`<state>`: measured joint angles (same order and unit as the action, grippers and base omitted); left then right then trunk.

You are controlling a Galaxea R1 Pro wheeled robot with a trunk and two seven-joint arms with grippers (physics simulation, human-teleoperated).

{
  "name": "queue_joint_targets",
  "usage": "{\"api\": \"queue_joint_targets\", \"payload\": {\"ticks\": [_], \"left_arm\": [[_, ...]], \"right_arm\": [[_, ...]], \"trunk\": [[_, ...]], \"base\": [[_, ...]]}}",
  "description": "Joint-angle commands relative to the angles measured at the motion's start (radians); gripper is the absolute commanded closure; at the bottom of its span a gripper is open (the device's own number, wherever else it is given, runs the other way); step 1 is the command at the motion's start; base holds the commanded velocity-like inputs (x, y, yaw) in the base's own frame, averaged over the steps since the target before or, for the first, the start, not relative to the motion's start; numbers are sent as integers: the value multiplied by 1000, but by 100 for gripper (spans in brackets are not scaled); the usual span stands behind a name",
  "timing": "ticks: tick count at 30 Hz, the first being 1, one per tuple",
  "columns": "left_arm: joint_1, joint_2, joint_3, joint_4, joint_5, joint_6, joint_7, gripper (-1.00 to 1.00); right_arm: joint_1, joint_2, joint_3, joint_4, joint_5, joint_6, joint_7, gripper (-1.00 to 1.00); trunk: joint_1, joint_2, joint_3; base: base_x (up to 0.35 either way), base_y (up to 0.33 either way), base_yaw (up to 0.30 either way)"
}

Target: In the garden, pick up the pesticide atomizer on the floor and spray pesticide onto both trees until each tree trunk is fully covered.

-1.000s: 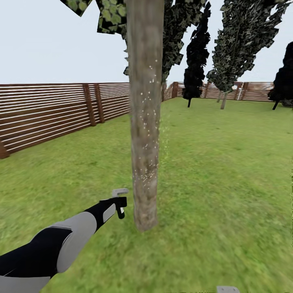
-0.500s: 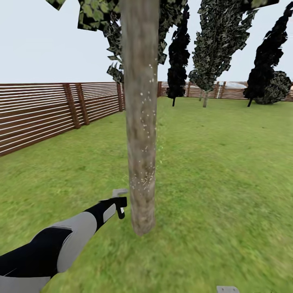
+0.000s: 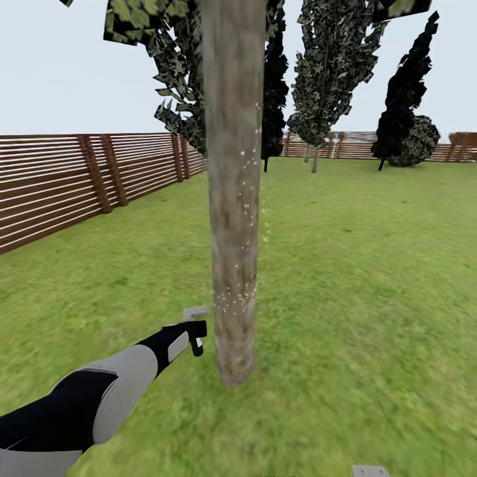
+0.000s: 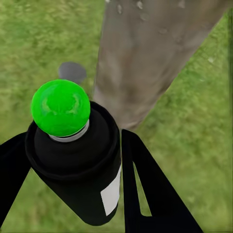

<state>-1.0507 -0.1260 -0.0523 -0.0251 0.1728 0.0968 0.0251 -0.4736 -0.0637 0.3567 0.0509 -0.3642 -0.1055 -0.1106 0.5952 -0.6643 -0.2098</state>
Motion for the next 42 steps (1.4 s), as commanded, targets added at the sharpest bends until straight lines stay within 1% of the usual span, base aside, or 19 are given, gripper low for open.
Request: {"api": "queue_joint_targets", "payload": {"ticks": [1, 6, 10, 13, 16, 18, 25, 27, 28, 33, 42], "left_arm": [[0, 0, -6, -2, 10, 6, 3, 100], [0, 0, -6, -2, 10, 6, 3, 100], [0, 0, -6, -2, 10, 6, 3, 100], [0, 0, -6, -2, 10, 6, 3, 100], [0, 0, -6, -2, 10, 5, 3, 100], [3, 0, -6, -2, 10, 5, 4, 100], [5, 0, -6, -2, 10, 6, 4, 100], [6, 0, -6, -2, 10, 5, 4, 100], [6, 0, -6, -2, 10, 5, 4, 100], [6, 0, -6, -2, 10, 4, 4, 100], [6, -1, -7, -5, 12, 6, 1, 100]], "right_arm": [[-2, 1, 8, 4, -9, -6, 0, -100], [-2, 1, 8, 4, -9, -6, 0, -100], [-2, 1, 8, 4, -9, -6, 0, -100], [-2, 17, 9, 4, -9, -6, 0, -100], [-2, 21, 9, 5, -9, -6, 3, -100], [20, 25, 8, 6, -9, -18, 5, -100], [46, 34, 9, 6, -10, -31, 6, -100], [50, 54, 9, 5, -9, -35, 6, -100], [51, 57, 9, 5, -9, -36, 6, -100], [52, 62, 9, 4, -9, -36, 6, -100], [52, 62, 8, 3, -9, -36, 6, -100]], "trunk": [[0, -1, -1], [0, -1, -1], [0, -1, -1], [0, -1, -1], [0, -1, -1], [0, -1, -1], [0, -1, -1], [0, -1, -1], [0, -1, -1], [0, -1, -1], [0, -1, -1]], "base": [[0, 345, -297], [-50, 157, -294], [-54, 97, -80], [-51, 47, -9], [-25, 22, -1], [-4, 51, 0], [-1, 124, 0], [0, 67, -80], [0, 20, -197], [0, 6, -93], [14, -36, -19]]}}
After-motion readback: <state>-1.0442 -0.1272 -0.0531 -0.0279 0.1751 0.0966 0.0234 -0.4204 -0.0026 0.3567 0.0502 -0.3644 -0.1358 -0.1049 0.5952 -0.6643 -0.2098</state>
